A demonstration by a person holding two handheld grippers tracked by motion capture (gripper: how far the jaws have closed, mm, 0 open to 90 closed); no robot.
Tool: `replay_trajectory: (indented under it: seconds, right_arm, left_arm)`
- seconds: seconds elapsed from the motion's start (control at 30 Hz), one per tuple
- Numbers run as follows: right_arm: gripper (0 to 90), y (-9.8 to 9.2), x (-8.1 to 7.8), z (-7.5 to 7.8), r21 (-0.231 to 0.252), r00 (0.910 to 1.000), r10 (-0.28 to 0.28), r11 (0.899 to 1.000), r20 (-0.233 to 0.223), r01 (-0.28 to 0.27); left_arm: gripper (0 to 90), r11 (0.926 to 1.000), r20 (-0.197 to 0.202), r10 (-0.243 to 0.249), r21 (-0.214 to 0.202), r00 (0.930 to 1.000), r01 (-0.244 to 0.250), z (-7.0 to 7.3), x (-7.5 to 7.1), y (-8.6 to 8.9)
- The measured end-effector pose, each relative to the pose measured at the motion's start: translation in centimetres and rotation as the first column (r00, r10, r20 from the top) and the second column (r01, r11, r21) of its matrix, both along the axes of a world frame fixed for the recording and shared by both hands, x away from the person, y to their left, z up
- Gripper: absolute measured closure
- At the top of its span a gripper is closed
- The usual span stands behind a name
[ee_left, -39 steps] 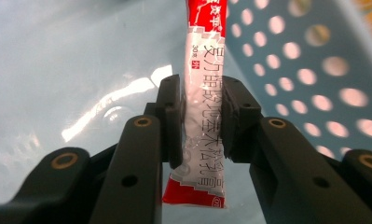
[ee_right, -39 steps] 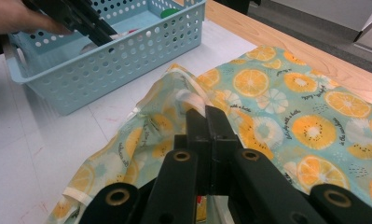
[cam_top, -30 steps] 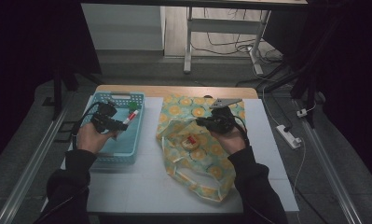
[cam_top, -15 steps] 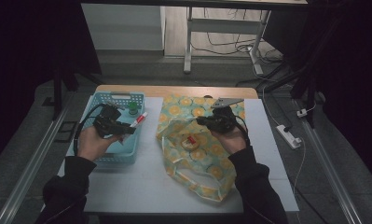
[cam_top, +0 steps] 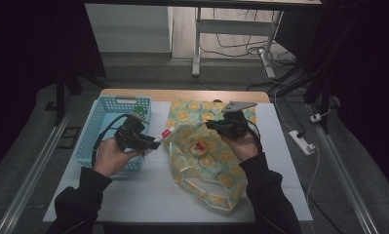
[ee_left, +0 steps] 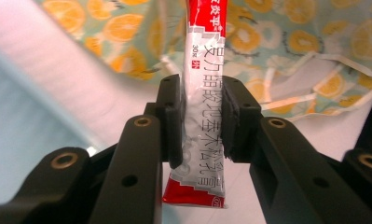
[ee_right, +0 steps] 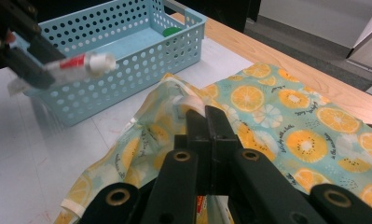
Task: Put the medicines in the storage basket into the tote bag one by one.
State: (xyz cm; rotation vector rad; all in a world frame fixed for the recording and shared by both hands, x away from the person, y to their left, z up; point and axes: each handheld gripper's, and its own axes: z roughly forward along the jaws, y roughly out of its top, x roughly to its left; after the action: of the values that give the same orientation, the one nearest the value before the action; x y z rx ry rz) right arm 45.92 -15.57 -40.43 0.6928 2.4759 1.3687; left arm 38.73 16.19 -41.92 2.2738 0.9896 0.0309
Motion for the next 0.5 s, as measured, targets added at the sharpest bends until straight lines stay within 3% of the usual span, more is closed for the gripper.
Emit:
replay_trajectory:
  seconds: [0.5]
  right_arm:
    - [90.0, 0.0, -0.3, 0.4, 0.008, 0.9999, 0.009, 1.0, 0.011, -0.009]
  left_arm:
    - [70.8, 0.9943, -0.015, -0.104, 0.02, 0.9944, 0.104, -1.7, 2.0, -6.5]
